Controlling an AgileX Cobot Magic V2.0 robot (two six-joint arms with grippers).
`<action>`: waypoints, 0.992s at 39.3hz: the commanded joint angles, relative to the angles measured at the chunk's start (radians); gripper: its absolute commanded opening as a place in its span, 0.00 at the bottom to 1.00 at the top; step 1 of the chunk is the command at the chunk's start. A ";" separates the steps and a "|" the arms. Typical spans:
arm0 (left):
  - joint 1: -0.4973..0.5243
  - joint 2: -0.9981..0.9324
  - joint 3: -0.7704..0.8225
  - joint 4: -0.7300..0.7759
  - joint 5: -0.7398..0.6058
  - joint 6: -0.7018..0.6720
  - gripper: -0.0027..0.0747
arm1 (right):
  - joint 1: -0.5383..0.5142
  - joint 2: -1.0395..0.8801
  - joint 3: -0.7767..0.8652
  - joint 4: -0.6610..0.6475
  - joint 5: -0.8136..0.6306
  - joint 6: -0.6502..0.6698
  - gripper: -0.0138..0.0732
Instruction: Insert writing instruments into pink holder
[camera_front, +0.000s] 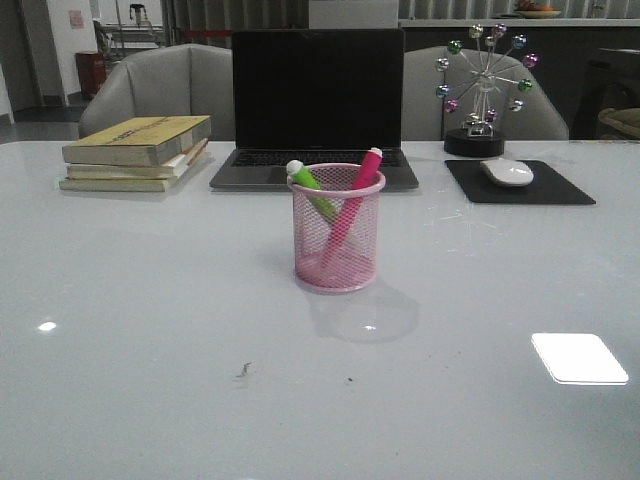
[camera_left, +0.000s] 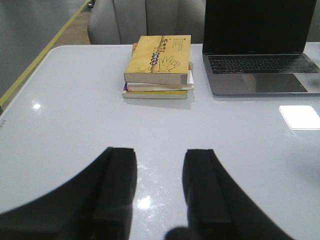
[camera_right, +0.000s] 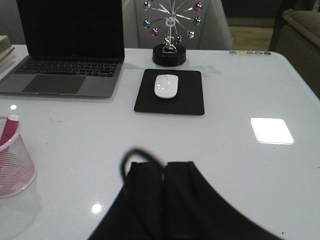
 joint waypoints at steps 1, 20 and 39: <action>0.004 -0.006 -0.031 0.000 -0.081 0.000 0.43 | 0.002 -0.091 0.037 0.032 -0.099 -0.007 0.19; 0.004 -0.006 -0.031 0.000 -0.081 0.000 0.43 | 0.002 -0.444 0.343 0.077 -0.128 -0.008 0.19; 0.004 -0.006 -0.031 0.000 -0.081 0.000 0.43 | 0.002 -0.569 0.439 0.057 -0.113 -0.008 0.19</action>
